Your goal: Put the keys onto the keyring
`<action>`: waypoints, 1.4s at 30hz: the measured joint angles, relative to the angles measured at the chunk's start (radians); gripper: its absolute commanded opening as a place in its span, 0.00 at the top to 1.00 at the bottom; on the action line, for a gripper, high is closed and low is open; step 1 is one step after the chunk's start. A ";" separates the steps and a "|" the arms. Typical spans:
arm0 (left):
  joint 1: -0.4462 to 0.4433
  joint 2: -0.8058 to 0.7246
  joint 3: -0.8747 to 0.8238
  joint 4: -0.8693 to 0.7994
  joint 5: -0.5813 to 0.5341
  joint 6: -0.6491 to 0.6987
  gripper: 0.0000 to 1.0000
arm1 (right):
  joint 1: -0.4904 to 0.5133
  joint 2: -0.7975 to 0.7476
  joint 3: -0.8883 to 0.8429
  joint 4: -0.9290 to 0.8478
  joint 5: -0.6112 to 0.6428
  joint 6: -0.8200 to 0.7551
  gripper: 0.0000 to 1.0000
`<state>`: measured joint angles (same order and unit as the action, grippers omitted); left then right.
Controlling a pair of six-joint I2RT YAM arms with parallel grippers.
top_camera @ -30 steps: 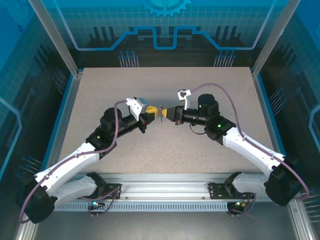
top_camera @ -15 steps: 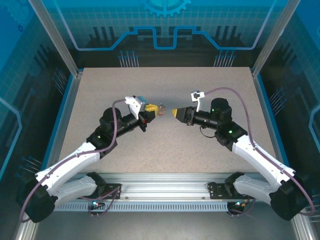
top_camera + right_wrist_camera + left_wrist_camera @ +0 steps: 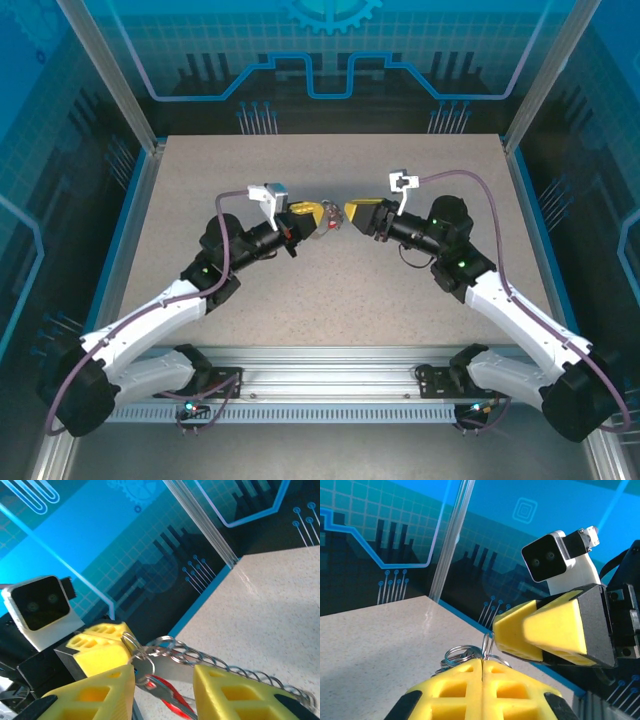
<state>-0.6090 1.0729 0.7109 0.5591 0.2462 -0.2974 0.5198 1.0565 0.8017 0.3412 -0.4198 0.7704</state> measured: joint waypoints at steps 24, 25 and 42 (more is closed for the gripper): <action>0.000 0.074 0.000 0.167 0.066 -0.202 1.00 | 0.062 0.051 0.032 0.106 -0.003 -0.014 0.75; 0.000 0.075 0.000 0.169 0.066 -0.203 1.00 | 0.062 0.053 0.033 0.107 -0.004 -0.016 0.77; 0.003 0.090 0.000 0.184 0.103 -0.253 1.00 | 0.053 0.051 0.038 0.108 -0.011 -0.028 0.75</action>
<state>-0.6056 1.1633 0.7109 0.7433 0.3492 -0.5499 0.5732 1.1072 0.8398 0.4492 -0.4305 0.7425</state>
